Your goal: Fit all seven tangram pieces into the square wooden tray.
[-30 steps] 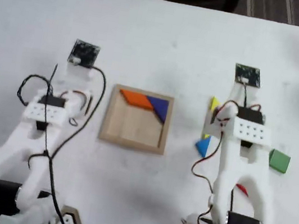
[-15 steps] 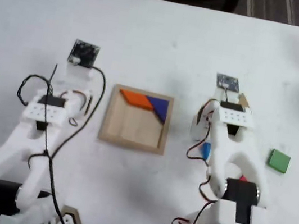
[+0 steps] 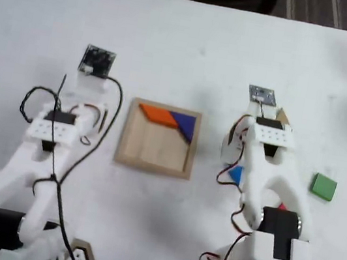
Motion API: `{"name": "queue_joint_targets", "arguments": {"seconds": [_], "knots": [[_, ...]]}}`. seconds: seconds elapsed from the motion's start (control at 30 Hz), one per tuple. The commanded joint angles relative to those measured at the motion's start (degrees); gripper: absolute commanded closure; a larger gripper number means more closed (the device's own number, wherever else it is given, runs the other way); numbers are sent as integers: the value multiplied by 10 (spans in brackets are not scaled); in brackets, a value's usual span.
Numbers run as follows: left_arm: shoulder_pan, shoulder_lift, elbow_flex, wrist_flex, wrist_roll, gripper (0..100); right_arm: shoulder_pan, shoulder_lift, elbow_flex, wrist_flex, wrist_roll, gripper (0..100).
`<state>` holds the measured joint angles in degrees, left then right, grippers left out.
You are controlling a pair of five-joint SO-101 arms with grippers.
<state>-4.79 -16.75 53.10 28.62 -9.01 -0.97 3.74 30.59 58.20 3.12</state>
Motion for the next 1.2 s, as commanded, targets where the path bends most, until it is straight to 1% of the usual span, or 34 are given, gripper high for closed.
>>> {"name": "queue_joint_targets", "arguments": {"seconds": [0.0, 0.07, 0.17, 0.23, 0.33, 0.43, 0.63, 0.8, 0.9, 1.07, 1.17], "knots": [[-3, -23, -5, -17, 4, 974, -7, -7, -14, 9, 13, 839], [-3, -23, -5, -17, 4, 974, -9, -8, -16, 18, 16, 839], [-3, -23, -5, -16, 4, 974, -27, -8, -14, 19, 50, 839], [-3, -23, -5, -16, 4, 974, -34, -6, -14, 19, 55, 839], [-6, -23, -5, -16, 4, 974, -36, -2, -14, 19, 59, 837], [-7, -23, -4, -16, 4, 974, -35, -1, -13, 19, 91, 837], [-6, -23, -4, -16, 4, 974, -27, 22, -9, 29, 127, 838], [-5, -23, -4, -16, 3, 974, -9, 24, -9, 35, 130, 839], [-5, -23, -4, -16, 2, 974, -12, 22, -9, 36, 131, 837], [-3, -23, -4, -16, 2, 974, -14, -52, -1, 35, 142, 831], [-3, -23, -4, -16, 2, 974, -15, -102, 46, 29, 142, 797]]}}
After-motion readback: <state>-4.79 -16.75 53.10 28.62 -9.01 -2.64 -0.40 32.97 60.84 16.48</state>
